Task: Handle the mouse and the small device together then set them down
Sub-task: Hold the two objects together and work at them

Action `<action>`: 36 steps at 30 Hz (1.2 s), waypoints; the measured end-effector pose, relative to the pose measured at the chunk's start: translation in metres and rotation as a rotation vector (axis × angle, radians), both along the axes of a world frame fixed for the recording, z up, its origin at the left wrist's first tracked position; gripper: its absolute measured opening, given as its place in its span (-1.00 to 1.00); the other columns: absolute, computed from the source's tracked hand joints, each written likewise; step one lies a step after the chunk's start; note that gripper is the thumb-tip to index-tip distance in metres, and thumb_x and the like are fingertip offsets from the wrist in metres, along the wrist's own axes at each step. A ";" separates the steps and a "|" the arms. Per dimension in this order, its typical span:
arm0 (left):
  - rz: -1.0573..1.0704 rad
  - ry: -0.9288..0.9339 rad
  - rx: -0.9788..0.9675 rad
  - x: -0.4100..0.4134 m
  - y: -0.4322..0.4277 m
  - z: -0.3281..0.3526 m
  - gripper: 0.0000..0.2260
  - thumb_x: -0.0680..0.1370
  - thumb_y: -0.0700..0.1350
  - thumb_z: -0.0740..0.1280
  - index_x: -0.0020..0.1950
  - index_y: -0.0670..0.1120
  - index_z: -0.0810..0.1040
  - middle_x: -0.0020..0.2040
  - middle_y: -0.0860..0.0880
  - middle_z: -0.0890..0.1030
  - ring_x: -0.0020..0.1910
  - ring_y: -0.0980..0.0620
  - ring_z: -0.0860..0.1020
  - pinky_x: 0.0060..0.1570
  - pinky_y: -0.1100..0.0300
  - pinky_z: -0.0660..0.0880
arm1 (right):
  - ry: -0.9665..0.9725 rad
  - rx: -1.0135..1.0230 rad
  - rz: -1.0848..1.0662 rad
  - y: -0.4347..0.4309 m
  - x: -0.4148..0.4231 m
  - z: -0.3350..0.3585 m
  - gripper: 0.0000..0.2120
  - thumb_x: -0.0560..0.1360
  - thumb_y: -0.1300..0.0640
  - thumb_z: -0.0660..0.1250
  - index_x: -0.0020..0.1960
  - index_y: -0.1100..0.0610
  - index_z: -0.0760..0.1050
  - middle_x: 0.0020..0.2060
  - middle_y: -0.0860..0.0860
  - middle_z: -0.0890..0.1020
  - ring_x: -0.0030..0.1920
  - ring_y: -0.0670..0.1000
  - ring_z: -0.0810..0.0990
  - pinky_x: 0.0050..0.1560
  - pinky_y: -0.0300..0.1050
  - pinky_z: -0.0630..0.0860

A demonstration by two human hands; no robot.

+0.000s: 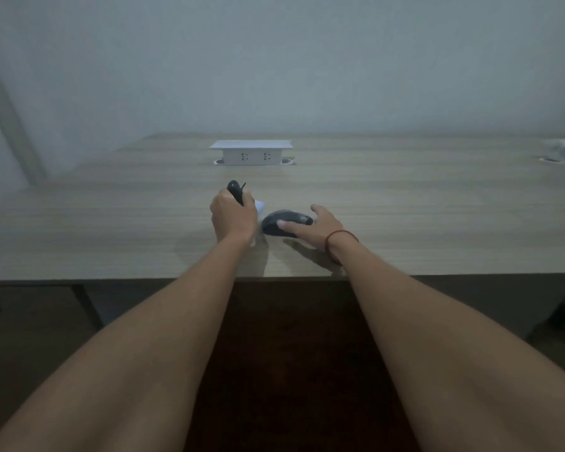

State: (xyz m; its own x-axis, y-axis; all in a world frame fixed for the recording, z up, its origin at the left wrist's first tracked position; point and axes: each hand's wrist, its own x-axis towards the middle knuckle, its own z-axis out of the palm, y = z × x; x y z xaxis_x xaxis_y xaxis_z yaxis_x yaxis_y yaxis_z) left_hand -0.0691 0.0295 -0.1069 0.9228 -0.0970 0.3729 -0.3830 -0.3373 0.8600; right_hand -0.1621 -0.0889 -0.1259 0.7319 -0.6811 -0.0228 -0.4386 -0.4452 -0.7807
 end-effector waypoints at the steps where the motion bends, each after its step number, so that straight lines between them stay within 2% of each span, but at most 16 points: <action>1: 0.000 -0.008 0.000 -0.002 0.000 0.002 -0.70 0.61 -0.05 0.24 0.16 -0.27 0.52 0.15 -0.22 0.57 0.13 -0.16 0.57 -0.02 0.13 0.43 | -0.014 -0.011 -0.091 0.005 0.002 0.000 -0.01 0.23 -0.48 0.31 0.46 0.09 0.26 0.41 0.14 0.39 0.39 0.20 0.36 0.36 0.19 0.36; 3: -0.030 -0.014 -0.008 -0.006 0.001 0.002 -0.70 0.61 -0.04 0.24 0.15 -0.26 0.52 0.13 -0.20 0.57 0.09 -0.14 0.57 -0.05 0.14 0.43 | -0.022 -0.081 -0.263 0.017 0.006 0.000 -0.05 0.25 -0.56 0.17 0.35 0.14 0.38 0.32 0.15 0.47 0.33 0.20 0.40 0.34 0.15 0.34; 6: -0.101 -0.058 0.008 -0.008 0.003 -0.001 -0.71 0.60 -0.03 0.25 0.12 -0.25 0.53 0.04 -0.15 0.55 -0.05 -0.03 0.52 -0.11 0.19 0.39 | -0.004 -0.178 -0.353 0.028 0.013 -0.002 -0.17 0.32 -0.51 0.17 0.26 0.14 0.43 0.27 0.14 0.50 0.32 0.18 0.39 0.38 0.16 0.24; 11: -0.149 -0.104 -0.055 -0.012 0.002 -0.007 -0.77 0.60 -0.03 0.26 0.04 -0.20 0.53 -0.08 -0.05 0.50 -0.10 0.04 0.47 -0.14 0.25 0.36 | -0.033 -0.196 -0.301 0.024 0.016 -0.011 -0.36 0.39 -0.38 0.24 0.24 0.08 0.44 0.20 0.09 0.55 0.28 0.14 0.43 0.42 0.20 0.18; 13: -0.192 -0.102 -0.013 -0.012 -0.001 -0.010 -0.82 0.60 -0.03 0.26 -0.01 -0.15 0.50 -0.09 -0.05 0.51 -0.11 0.03 0.49 -0.17 0.28 0.40 | -0.065 -0.178 -0.247 0.020 0.013 -0.010 -0.41 0.40 -0.36 0.23 0.22 0.05 0.45 0.16 0.06 0.58 0.25 0.13 0.45 0.42 0.20 0.17; 16: -0.153 -0.067 0.101 -0.003 -0.002 -0.016 -0.75 0.60 -0.02 0.26 0.06 -0.21 0.53 0.01 -0.15 0.58 -0.02 -0.09 0.58 -0.01 0.08 0.55 | -0.091 -0.166 -0.204 0.019 0.008 -0.007 -0.47 0.45 -0.30 0.23 0.23 0.04 0.46 0.18 0.06 0.59 0.26 0.13 0.47 0.45 0.17 0.11; 17: -0.130 -0.065 0.125 0.000 -0.001 -0.015 -0.73 0.60 -0.01 0.26 0.07 -0.22 0.53 0.03 -0.16 0.59 -0.02 -0.10 0.58 -0.01 0.06 0.55 | -0.097 -0.169 -0.200 0.019 0.008 -0.006 -0.48 0.46 -0.28 0.22 0.26 0.05 0.45 0.20 0.06 0.58 0.28 0.13 0.47 0.47 0.16 0.07; 21: -0.189 -0.117 0.092 -0.001 0.002 -0.012 -0.82 0.60 -0.05 0.27 -0.08 -0.15 0.49 -0.15 -0.05 0.51 -0.27 0.14 0.46 -0.28 0.32 0.37 | -0.095 -0.183 -0.202 0.023 0.010 -0.007 -0.47 0.46 -0.27 0.20 0.27 0.06 0.44 0.18 0.07 0.59 0.25 0.12 0.48 0.47 0.16 0.05; 25: -0.126 -0.052 0.134 0.001 0.011 -0.022 -0.75 0.59 -0.02 0.27 0.02 -0.21 0.54 -0.03 -0.16 0.59 -0.10 -0.06 0.56 -0.10 0.09 0.52 | -0.104 -0.173 -0.201 0.025 0.008 -0.006 -0.43 0.44 -0.28 0.20 0.30 0.07 0.42 0.20 0.07 0.58 0.26 0.13 0.48 0.48 0.15 0.05; 28: -0.183 -0.119 0.068 -0.003 0.013 -0.017 -0.82 0.60 -0.04 0.27 -0.09 -0.14 0.50 -0.12 -0.10 0.54 -0.16 0.01 0.49 -0.21 0.26 0.41 | -0.098 -0.201 -0.190 0.027 0.006 -0.006 -0.44 0.46 -0.26 0.19 0.31 0.07 0.41 0.20 0.07 0.58 0.25 0.12 0.48 0.43 0.11 0.08; 30: -0.204 -0.153 0.090 -0.004 0.011 -0.016 -0.82 0.60 -0.03 0.27 -0.09 -0.13 0.49 -0.12 -0.09 0.54 -0.16 0.03 0.50 -0.24 0.33 0.40 | -0.093 -0.222 -0.183 0.028 0.006 -0.007 -0.45 0.48 -0.26 0.18 0.31 0.08 0.41 0.21 0.08 0.58 0.26 0.12 0.48 0.42 0.09 0.09; 32: -0.190 -0.115 0.154 0.001 0.010 -0.020 -0.78 0.60 -0.01 0.27 0.00 -0.17 0.52 -0.03 -0.13 0.57 -0.08 -0.03 0.55 -0.10 0.17 0.53 | -0.092 -0.228 -0.183 0.028 0.006 -0.007 -0.43 0.48 -0.26 0.17 0.33 0.09 0.40 0.22 0.08 0.58 0.27 0.13 0.48 0.43 0.10 0.09; 34: -0.180 -0.109 0.165 0.003 0.009 -0.019 -0.73 0.59 0.02 0.27 0.05 -0.20 0.54 0.02 -0.15 0.58 -0.03 -0.08 0.57 0.03 -0.01 0.56 | -0.069 -0.255 -0.184 0.027 0.009 -0.009 -0.40 0.46 -0.29 0.15 0.33 0.08 0.39 0.23 0.09 0.56 0.27 0.13 0.46 0.40 0.12 0.15; 36: -0.210 -0.159 0.114 0.001 0.004 -0.014 -0.74 0.59 0.02 0.26 0.03 -0.18 0.54 -0.01 -0.15 0.58 -0.04 -0.07 0.56 0.01 0.04 0.55 | -0.033 -0.296 -0.184 0.026 0.011 -0.011 -0.32 0.42 -0.39 0.13 0.35 0.05 0.37 0.26 0.09 0.50 0.29 0.14 0.41 0.36 0.14 0.26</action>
State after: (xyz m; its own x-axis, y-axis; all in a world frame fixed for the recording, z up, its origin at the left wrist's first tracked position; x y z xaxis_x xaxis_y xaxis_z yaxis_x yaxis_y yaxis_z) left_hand -0.0683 0.0334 -0.1213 0.8090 -0.3297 0.4866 -0.5815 -0.3274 0.7448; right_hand -0.1508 -0.0625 -0.1365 0.5935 -0.7750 0.2171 -0.5089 -0.5704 -0.6448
